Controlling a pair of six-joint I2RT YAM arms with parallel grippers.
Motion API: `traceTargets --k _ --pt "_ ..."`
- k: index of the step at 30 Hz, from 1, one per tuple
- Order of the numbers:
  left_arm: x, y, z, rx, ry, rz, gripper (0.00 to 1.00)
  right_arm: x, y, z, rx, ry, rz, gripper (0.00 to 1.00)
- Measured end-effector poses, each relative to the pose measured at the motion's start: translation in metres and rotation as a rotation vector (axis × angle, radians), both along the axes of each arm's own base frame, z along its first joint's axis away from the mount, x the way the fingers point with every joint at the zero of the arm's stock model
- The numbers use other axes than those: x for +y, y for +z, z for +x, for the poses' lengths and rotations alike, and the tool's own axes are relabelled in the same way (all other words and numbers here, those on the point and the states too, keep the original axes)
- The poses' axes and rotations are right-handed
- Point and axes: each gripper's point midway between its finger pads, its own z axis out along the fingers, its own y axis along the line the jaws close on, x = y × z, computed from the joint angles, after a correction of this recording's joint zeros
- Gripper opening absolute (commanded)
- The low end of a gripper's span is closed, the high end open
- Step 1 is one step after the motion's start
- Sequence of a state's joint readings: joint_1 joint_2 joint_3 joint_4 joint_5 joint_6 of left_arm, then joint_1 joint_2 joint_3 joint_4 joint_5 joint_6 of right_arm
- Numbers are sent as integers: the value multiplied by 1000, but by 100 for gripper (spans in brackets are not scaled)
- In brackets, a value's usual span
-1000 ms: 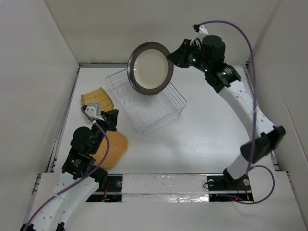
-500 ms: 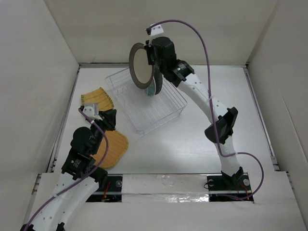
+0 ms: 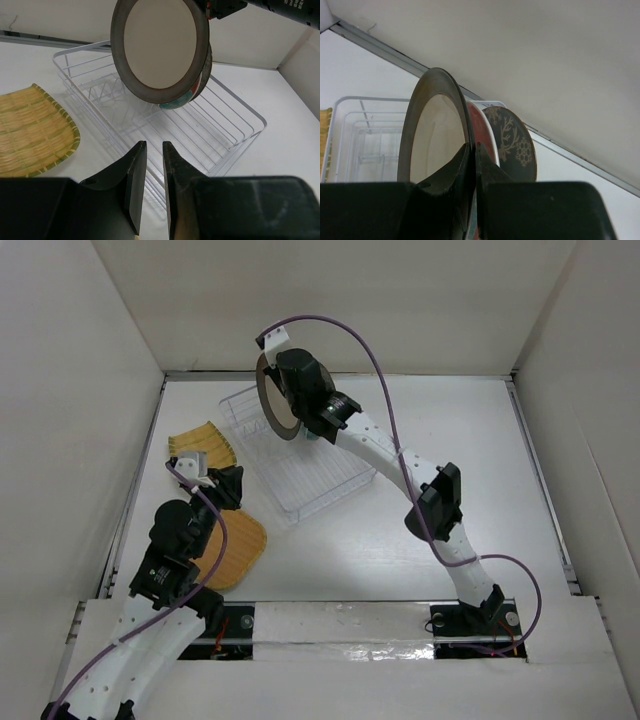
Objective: Load the plates into the dish rack
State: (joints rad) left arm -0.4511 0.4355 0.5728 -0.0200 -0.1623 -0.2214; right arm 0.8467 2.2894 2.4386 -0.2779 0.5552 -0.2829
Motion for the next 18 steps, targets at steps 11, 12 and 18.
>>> traceTargets --k 11,12,18 --pt "0 -4 3 16 3 7 18 -9 19 9 -72 -45 24 0" --pt "0 -4 3 16 3 7 18 -10 19 10 -77 -49 25 0" --pt "-1 -7 4 25 3 11 18 -18 -2 19 -61 -67 -3 0"
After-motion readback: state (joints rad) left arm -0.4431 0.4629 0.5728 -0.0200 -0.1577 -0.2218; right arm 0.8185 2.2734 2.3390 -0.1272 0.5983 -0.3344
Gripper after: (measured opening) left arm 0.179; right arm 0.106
